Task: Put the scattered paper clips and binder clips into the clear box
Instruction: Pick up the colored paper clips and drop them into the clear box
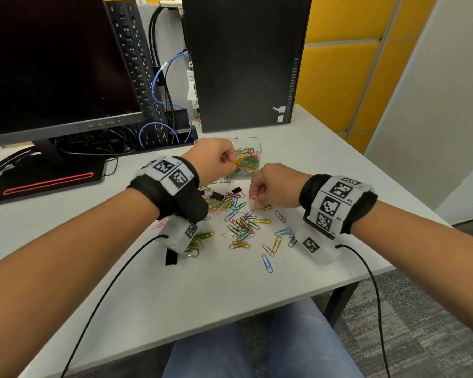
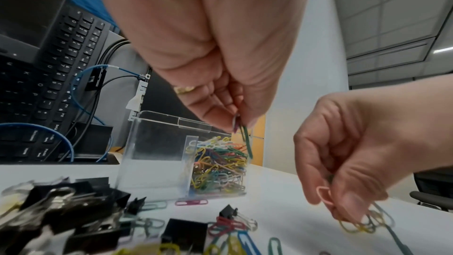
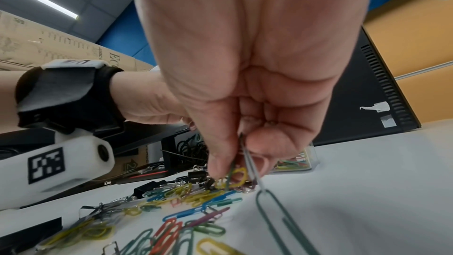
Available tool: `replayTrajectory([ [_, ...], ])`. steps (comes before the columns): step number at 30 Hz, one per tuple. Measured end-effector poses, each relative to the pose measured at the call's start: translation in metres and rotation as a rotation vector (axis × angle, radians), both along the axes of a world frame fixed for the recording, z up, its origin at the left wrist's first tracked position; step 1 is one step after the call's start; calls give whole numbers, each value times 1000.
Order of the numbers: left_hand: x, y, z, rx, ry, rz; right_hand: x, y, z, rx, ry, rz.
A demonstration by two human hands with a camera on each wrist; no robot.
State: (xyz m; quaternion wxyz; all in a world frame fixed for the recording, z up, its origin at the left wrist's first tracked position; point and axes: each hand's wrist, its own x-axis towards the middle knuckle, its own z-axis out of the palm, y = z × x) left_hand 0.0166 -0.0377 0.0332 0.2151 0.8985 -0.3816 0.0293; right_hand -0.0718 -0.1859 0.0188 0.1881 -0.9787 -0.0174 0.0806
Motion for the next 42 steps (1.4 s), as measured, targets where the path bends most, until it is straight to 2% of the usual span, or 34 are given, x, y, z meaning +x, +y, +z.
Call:
replayTrajectory([
  [9, 30, -29, 3, -330, -134, 135, 11, -10, 13, 81, -79, -49],
  [19, 49, -34, -18, -23, -118, 110, 51, -28, 53, 253, -406, -201],
  [23, 49, -24, -18, 2, -95, 56, 73, -27, 52, 325, -516, -258],
  [28, 46, -13, -21, 62, -91, 22, 88, -20, 37, 414, -562, -283],
  [30, 47, -9, -22, 80, -109, 29, 90, -18, 29, 379, -533, -264],
  [38, 49, -2, -19, 67, -124, 74, 91, -15, 14, 28, -396, -168],
  [42, 47, -1, -19, 79, -127, 74, 89, -8, 14, -121, -330, -50],
])
